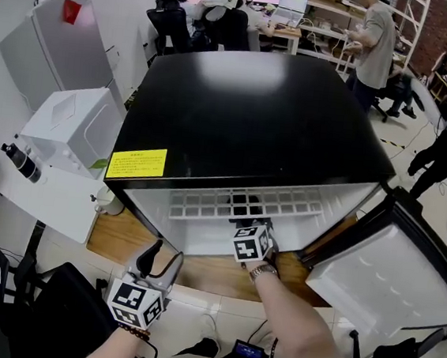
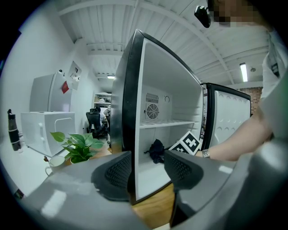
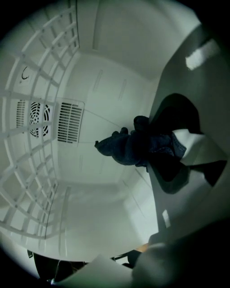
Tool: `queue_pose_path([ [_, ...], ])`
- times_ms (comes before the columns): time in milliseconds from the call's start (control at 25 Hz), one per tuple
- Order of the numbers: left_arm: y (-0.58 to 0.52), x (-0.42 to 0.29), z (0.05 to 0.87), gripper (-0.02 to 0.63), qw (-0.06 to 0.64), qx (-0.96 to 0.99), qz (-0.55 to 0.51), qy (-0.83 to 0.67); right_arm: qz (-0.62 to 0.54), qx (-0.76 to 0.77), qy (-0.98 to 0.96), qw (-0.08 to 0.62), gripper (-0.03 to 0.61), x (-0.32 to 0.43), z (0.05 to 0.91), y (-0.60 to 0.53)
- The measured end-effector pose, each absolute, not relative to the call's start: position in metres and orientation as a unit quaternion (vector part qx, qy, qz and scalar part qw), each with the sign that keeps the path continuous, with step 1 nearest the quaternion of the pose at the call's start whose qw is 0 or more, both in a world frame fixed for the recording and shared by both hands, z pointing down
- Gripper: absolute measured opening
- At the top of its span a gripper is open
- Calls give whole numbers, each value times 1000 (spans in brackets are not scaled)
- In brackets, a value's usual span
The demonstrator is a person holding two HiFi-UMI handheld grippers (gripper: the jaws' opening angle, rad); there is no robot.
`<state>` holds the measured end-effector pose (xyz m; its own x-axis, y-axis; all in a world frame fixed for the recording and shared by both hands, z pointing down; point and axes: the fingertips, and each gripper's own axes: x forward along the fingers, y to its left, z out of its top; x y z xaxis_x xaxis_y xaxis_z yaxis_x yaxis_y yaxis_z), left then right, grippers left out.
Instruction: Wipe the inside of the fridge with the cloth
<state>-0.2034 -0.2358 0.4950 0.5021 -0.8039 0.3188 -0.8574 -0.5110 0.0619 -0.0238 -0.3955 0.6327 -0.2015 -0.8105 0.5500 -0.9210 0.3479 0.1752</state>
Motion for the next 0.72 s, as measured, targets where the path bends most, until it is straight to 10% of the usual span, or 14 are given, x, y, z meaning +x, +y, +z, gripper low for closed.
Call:
queue_pose_path([
  [720, -231, -198, 493, 235, 104, 861, 123, -482, 109, 614, -719, 306, 138, 55, 637, -391],
])
